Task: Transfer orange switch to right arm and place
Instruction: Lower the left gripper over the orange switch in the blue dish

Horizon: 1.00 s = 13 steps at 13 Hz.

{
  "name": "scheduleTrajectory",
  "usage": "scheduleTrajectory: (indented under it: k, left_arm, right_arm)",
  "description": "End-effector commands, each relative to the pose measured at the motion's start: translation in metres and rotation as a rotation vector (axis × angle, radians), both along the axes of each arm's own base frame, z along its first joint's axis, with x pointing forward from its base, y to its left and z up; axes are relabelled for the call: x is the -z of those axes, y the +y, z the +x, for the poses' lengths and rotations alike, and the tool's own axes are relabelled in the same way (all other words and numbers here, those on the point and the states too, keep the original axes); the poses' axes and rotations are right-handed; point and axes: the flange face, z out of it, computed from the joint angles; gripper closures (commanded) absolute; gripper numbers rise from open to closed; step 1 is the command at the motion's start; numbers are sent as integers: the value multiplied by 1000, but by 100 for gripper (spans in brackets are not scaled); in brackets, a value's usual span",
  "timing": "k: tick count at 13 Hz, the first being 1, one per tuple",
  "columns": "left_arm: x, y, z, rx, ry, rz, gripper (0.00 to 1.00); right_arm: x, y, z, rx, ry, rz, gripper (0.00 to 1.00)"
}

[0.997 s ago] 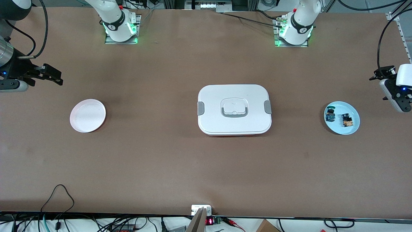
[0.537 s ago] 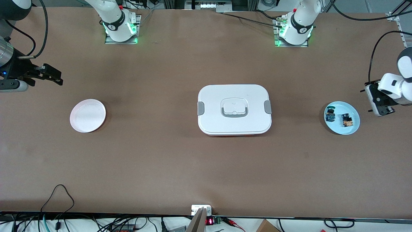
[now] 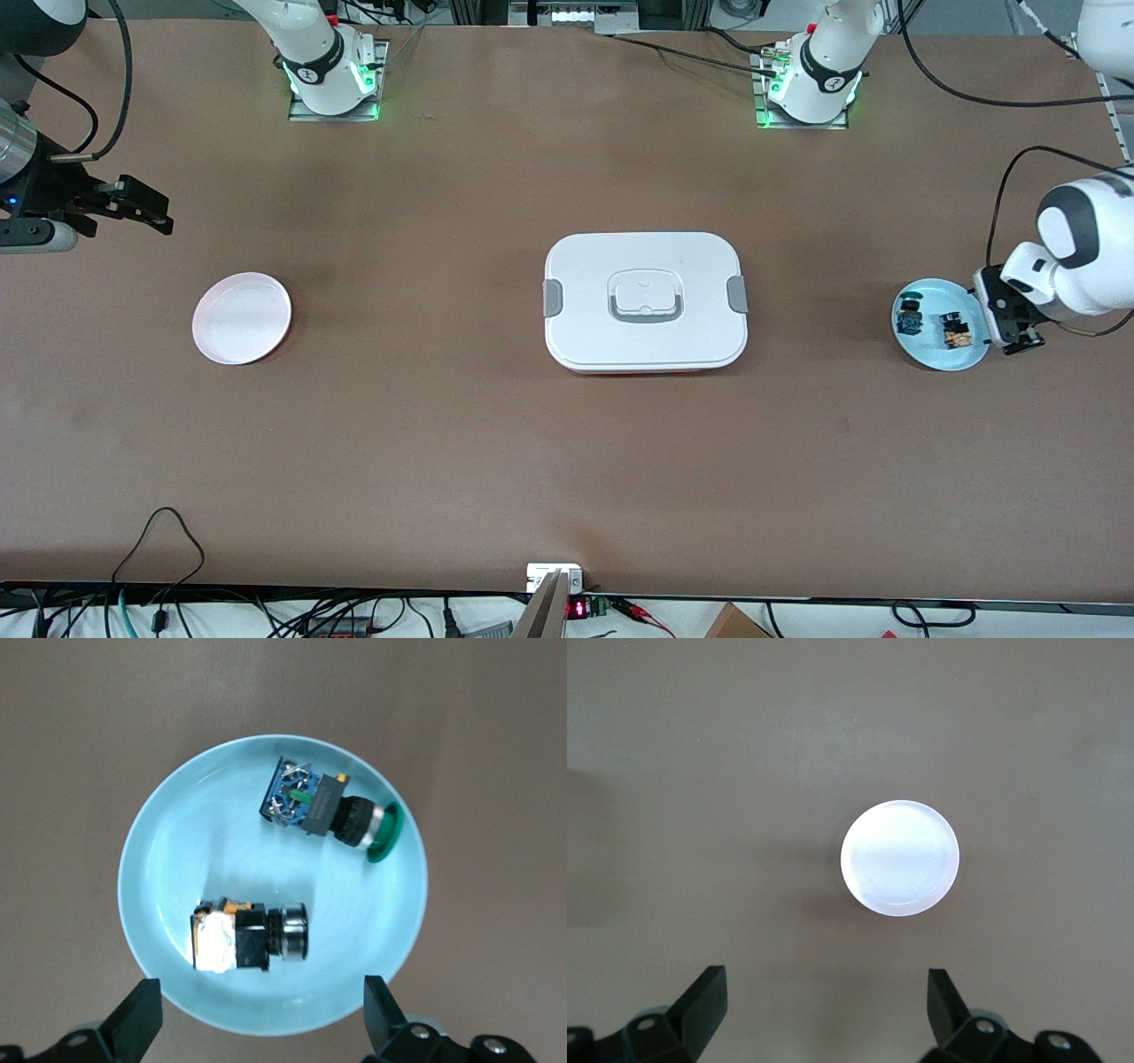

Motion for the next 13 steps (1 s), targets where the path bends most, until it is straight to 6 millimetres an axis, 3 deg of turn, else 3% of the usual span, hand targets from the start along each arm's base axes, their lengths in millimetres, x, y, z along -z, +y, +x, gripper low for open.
scheduleTrajectory:
  k: [1,9,13]
  left_arm:
    - [14,2,4,43,-14,2,0]
    - [44,10,1,86,-21,-31,0]
    - [45,5,2,94,-20,-37,0]
  right_arm:
    - [-2,1,0,-12,10,-2,0]
    - [-2,1,0,-12,10,-2,0]
    - [-2,1,0,-12,10,-4,0]
